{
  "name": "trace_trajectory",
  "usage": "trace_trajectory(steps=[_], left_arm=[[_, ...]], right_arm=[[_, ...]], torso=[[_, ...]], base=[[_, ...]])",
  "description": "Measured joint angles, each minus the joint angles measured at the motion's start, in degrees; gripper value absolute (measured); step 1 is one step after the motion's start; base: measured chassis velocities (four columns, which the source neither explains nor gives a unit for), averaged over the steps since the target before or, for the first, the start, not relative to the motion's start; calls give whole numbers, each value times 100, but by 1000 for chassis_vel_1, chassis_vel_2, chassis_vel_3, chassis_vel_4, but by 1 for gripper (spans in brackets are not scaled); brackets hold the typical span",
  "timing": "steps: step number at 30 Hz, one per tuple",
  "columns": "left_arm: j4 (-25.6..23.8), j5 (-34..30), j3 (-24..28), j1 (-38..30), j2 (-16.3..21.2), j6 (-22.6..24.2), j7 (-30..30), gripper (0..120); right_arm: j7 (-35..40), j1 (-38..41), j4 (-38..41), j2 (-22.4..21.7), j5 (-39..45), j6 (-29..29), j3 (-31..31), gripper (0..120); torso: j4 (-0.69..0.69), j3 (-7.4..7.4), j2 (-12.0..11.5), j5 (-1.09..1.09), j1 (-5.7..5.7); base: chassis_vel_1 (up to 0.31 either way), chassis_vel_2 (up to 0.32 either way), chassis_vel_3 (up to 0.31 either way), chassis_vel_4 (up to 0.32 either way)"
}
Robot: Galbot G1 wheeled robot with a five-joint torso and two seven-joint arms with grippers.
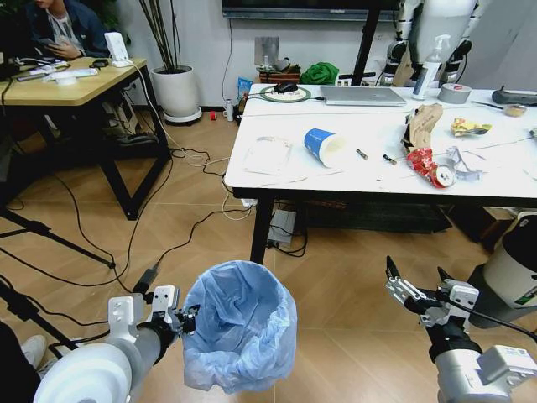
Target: Pick up the trash bin and place the trash from the table into it.
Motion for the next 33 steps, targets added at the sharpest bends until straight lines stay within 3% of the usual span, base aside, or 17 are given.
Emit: trace_trajectory(steps=[33], left_arm=[[0,-17,-32,7,24,0,21,0]], right_arm=[[0,8,0,-10,14,-18,-21,100]], torso=[[0,477,767,0,288]], base=[[0,0,0,0]])
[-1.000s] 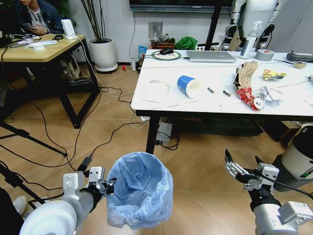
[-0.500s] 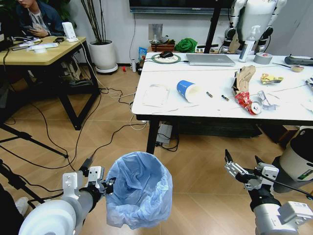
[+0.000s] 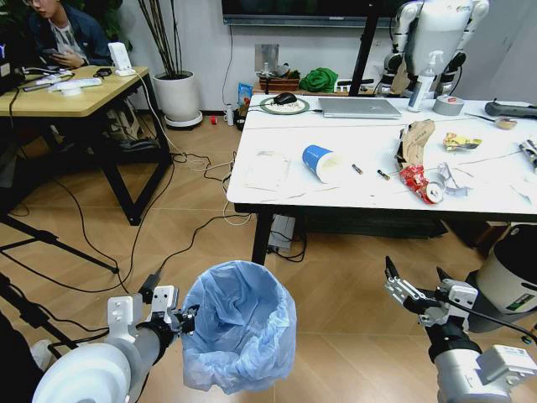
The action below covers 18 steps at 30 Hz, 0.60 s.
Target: Pick up the trash bin and place the trash from the table into it.
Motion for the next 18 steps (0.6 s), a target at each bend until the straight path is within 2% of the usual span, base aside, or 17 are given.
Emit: trace_trajectory(steps=[18], left_arm=[[0,-3,-6,-7,-3,0,3,0]], right_arm=[[2,-6,0,8,-1,-25,9,100]], torso=[[0,258,422,0,165]], base=[[0,0,0,0]])
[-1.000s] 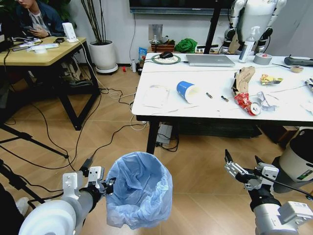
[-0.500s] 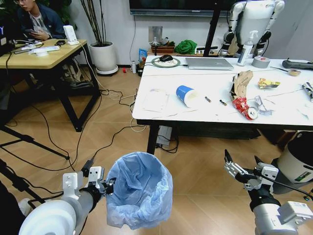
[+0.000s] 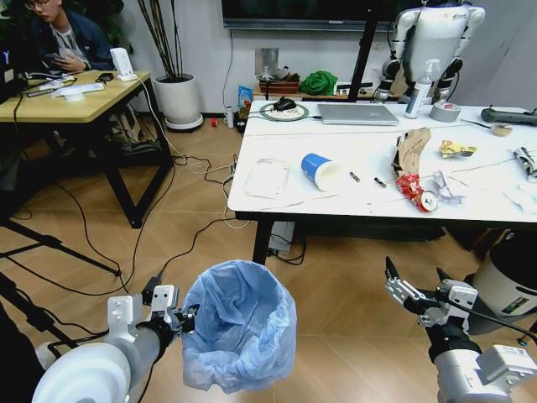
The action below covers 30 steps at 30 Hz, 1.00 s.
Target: Pick up the trash bin and place the trash from the table into it.
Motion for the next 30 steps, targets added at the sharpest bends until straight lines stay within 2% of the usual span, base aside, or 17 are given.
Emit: trace_trajectory(steps=[30], left_arm=[[0,-193,-24,11,-6,0,-55,0]], right_arm=[[-4,-1,0,22,-23,-12,-40,100]], torso=[[0,449,755,0,307]], base=[[0,0,0,0]])
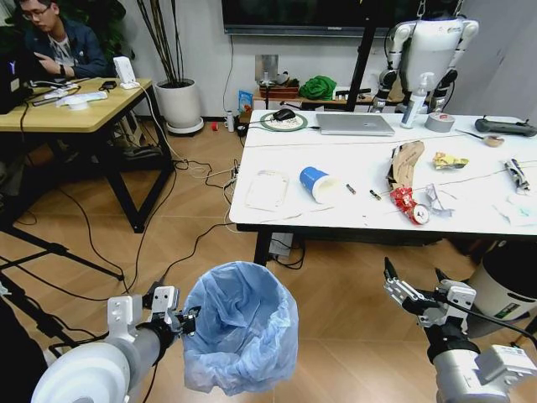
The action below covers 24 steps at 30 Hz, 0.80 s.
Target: Pick up the trash bin and place the trash from the table into it.
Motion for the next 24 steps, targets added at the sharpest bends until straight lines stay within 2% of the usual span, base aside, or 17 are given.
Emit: trace_trajectory(steps=[24], left_arm=[[0,137,37,42,-96,0,106,0]], right_arm=[[4,-11,0,-68,50,-21,-26,100]], torso=[[0,359,634,0,272]], base=[[0,0,0,0]])
